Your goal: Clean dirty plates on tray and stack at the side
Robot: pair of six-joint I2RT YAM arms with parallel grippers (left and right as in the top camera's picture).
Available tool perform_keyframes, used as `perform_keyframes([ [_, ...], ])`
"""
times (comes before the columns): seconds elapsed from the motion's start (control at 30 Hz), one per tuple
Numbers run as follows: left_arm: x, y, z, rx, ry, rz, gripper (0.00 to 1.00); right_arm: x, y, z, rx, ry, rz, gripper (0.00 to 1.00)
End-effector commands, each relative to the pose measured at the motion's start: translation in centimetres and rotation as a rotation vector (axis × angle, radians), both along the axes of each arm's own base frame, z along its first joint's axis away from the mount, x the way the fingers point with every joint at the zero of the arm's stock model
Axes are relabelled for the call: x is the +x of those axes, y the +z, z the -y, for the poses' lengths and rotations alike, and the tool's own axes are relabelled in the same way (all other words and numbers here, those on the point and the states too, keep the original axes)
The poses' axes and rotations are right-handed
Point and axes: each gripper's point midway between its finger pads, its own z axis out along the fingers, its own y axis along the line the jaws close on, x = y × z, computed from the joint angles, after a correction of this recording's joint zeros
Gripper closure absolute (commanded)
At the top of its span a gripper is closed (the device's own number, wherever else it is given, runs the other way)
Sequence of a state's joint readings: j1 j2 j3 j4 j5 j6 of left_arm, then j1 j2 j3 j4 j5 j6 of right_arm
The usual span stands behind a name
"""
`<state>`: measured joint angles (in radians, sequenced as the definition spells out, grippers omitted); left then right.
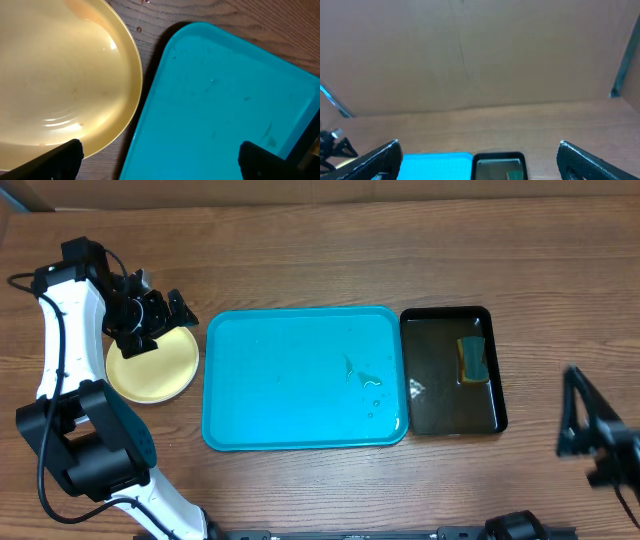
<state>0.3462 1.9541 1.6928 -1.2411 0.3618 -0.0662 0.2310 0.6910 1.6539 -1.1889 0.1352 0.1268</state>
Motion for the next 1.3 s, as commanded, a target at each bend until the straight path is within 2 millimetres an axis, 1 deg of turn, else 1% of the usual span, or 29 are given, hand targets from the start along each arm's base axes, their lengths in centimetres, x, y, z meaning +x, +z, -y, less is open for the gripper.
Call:
perform_keyframes([
  [0.0, -0.2, 0.6, 0.3, 0.016, -0.035, 0.020, 0.00, -1.5, -0.5, 0.3, 0.008, 0.002, 0.026, 0.00],
  [0.1, -0.2, 0.6, 0.3, 0.016, -0.035, 0.020, 0.00, -2.5, -1.6, 0.6, 0.009, 0.000, 0.032, 0.00],
  [0.2, -0.2, 0.6, 0.3, 0.016, -0.035, 0.020, 0.00, -3.0, -2.6, 1.2, 0.010, -0.029, 0.052, 0.00],
  [0.27, -0.2, 0.6, 0.3, 0.016, -0.035, 0.020, 0.00, -3.0, -2.9, 1.3, 0.018, -0.032, 0.085, 0.00],
  [0.37, -0.2, 0.6, 0.3, 0.016, -0.035, 0.020, 0.00, -3.0, -4.0, 1.4, 0.026, -0.040, 0.122, 0.00],
  [0.47, -0.3, 0.6, 0.3, 0.016, -0.035, 0.019, 0.00, -2.8, -4.7, 1.4, 0.044, -0.040, 0.205, 0.00],
  [0.6, -0.2, 0.6, 0.3, 0.016, -0.035, 0.020, 0.00, -1.9, -4.5, 1.2, 0.082, -0.040, 0.364, 0.00],
  [0.63, -0.3, 0.6, 0.3, 0.016, -0.035, 0.019, 0.00, -1.6, -4.3, 0.9, 0.088, -0.030, 0.409, 0.00],
  [0.77, -0.2, 0.6, 0.3, 0.016, -0.035, 0.020, 0.00, -0.8, -3.8, -1.3, 0.006, 0.070, 0.601, 0.00],
  [0.83, -0.3, 0.6, 0.3, 0.016, -0.035, 0.019, 0.00, -0.4, -4.5, -2.2, -0.026, 0.107, 0.666, 0.00],
  [0.93, -0.2, 0.6, 0.3, 0.016, -0.035, 0.020, 0.00, 0.8, -7.3, -3.3, -0.056, 0.149, 0.697, 0.00],
  [0.97, -0.2, 0.6, 0.3, 0.016, -0.035, 0.020, 0.00, 1.4, -8.6, -3.6, -0.064, 0.163, 0.691, 0.00],
  [1.1, -0.2, 0.6, 0.3, 0.016, -0.035, 0.020, 0.00, 3.5, -12.7, -4.6, -0.082, 0.213, 0.652, 0.00],
  [1.27, -0.2, 0.6, 0.3, 0.016, -0.035, 0.020, 0.00, 5.7, -17.3, -5.1, -0.083, 0.225, 0.599, 0.00],
])
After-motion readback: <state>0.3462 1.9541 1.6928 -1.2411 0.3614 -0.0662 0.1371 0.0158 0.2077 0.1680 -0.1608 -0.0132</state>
